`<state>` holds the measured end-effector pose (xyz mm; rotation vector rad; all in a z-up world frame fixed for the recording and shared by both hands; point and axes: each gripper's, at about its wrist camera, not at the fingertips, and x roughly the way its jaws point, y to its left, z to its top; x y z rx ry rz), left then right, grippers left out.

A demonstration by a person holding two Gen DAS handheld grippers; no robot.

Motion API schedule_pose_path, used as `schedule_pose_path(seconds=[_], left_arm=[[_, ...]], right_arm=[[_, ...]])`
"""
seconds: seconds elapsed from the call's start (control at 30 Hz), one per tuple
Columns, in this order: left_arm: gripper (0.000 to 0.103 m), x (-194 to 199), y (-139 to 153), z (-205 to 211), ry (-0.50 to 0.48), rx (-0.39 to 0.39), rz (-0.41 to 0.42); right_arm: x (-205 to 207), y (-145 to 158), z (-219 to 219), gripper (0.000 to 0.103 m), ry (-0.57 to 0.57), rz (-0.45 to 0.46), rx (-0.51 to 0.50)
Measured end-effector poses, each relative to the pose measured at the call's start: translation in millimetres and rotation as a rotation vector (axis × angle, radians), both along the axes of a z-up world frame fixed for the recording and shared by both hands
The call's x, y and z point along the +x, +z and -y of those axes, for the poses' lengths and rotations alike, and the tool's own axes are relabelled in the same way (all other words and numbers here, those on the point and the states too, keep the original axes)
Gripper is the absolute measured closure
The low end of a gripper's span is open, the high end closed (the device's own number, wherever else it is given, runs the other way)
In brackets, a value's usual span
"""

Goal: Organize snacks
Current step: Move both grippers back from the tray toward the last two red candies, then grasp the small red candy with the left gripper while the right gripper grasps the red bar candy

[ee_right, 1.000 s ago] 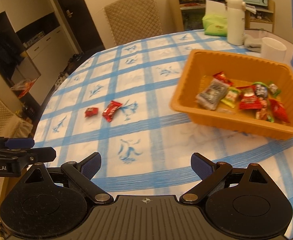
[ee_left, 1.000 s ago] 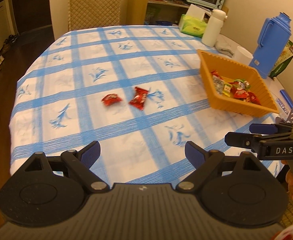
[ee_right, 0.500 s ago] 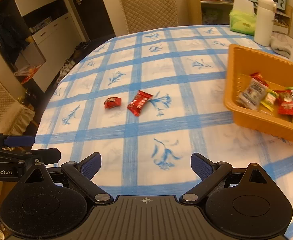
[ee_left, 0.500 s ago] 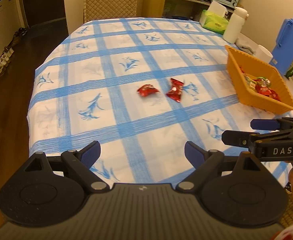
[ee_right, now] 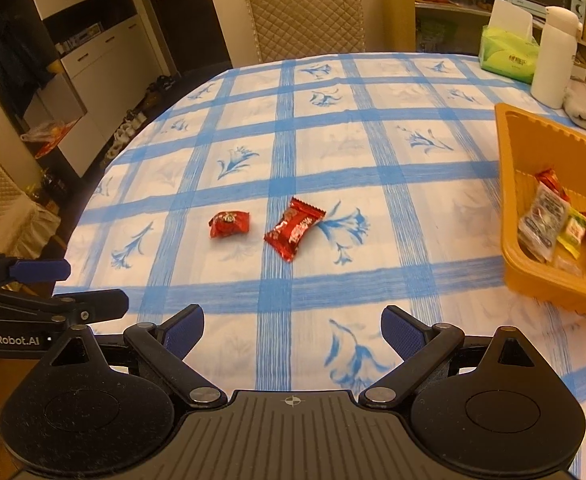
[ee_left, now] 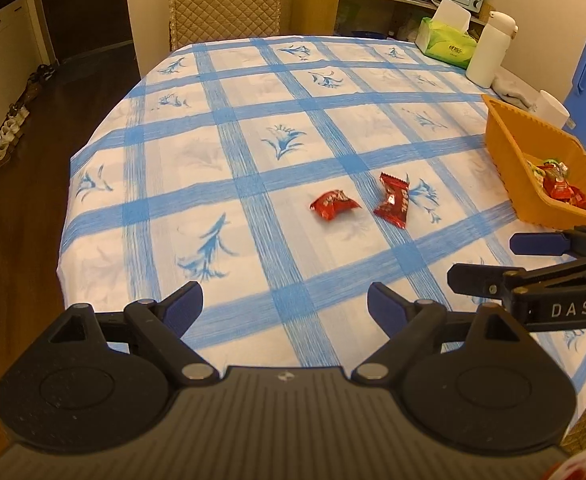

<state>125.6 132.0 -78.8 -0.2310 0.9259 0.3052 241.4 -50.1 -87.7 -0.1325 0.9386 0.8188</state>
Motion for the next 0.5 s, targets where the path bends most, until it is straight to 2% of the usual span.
schedule_pose_path(seconds=[0.33, 0.5], left_arm=[[0.018, 38, -13, -5, -0.060, 0.046, -0.006], [0.022, 57, -20, -7, -0.094, 0.066, -0.003]], right_arm=[[22, -5, -12, 0.009, -0.024, 0.033, -0.002], [34, -10, -18, 0.021, -0.033, 0.034, 0.008]])
